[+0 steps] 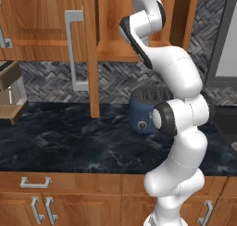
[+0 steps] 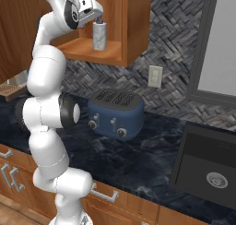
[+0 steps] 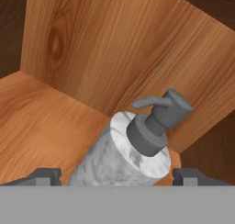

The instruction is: Pick up the bar soap and soap dispenser from the sink, and place them back in the cabinet, and close the cabinet door.

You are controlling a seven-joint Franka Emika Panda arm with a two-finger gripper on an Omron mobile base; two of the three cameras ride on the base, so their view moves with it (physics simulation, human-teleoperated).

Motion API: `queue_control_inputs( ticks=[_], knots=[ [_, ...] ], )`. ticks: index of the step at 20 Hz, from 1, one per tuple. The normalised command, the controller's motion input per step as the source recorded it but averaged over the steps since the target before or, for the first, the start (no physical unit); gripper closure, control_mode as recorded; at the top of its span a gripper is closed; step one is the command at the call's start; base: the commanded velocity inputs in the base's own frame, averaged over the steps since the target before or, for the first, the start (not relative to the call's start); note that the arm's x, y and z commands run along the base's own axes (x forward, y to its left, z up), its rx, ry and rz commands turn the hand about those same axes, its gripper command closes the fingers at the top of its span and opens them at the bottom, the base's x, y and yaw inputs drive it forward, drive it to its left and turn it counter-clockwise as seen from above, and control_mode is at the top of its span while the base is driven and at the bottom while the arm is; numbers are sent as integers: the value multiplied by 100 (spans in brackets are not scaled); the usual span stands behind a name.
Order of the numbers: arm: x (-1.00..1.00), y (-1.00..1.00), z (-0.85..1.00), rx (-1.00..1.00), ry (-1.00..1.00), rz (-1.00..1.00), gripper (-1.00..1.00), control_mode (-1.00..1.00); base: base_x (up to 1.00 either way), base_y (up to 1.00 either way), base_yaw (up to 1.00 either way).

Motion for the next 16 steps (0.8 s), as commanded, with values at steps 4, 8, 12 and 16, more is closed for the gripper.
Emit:
queue_control_inputs(
  ticks=[4, 8, 12, 16],
  knots=[
    [5, 0, 0, 0, -3, 0, -100, -100, 0, 0, 0],
    [0, 0, 0, 0, -13, 0, -100, -100, 0, 0, 0],
    [-20, 0, 0, 0, -17, 0, -100, -100, 0, 0, 0],
    [-85, 0, -3, 0, -16, 0, -100, -100, 0, 0, 0]
  ],
)
